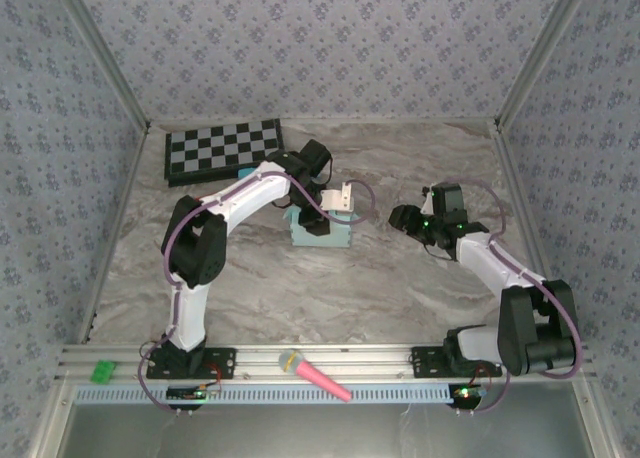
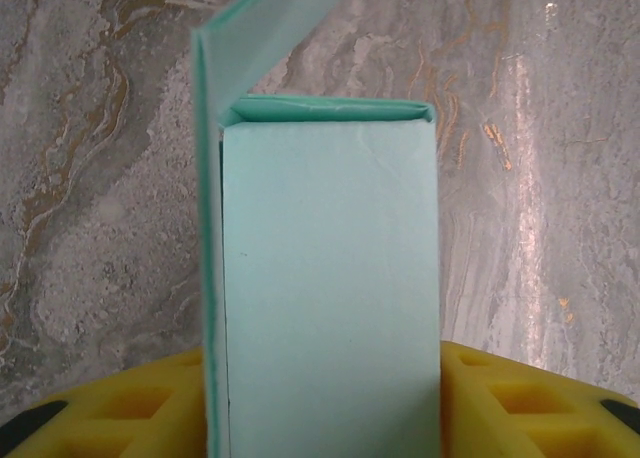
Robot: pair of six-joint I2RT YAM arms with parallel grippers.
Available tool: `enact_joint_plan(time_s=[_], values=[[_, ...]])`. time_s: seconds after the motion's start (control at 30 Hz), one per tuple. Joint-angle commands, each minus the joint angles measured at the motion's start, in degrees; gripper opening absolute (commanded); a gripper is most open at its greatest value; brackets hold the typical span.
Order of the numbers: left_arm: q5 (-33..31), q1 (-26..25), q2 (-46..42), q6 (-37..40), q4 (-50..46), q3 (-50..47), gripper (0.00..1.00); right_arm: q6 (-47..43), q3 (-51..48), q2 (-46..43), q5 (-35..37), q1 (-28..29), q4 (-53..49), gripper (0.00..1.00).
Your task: Fold the paper box
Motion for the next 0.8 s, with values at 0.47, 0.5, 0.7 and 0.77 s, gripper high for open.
enact_joint_plan(time_s=[0.47, 0.5, 0.7, 0.77], values=[[-1.6, -1.1, -2.7, -1.5, 0.9, 0.6, 0.77, -0.8, 0.3, 0.2, 0.0, -0.7, 0.0, 0.57], [-1.7, -1.3, -3.0, -1.6, 0.8, 0.7, 0.77, -0.9, 0.5, 0.4, -0.1, -0.7, 0.0, 0.57], [-1.8, -1.8, -5.8, -3.8, 0.3, 0.8, 0.78, -1.6, 1.4, 0.7, -0.4, -0.7, -0.4, 0.57], [-2.1, -1.8, -7.3, -5.0, 0.8, 0.6, 0.78, -2.2, 2.0, 0.8, -0.6, -0.5, -0.7, 0.57]])
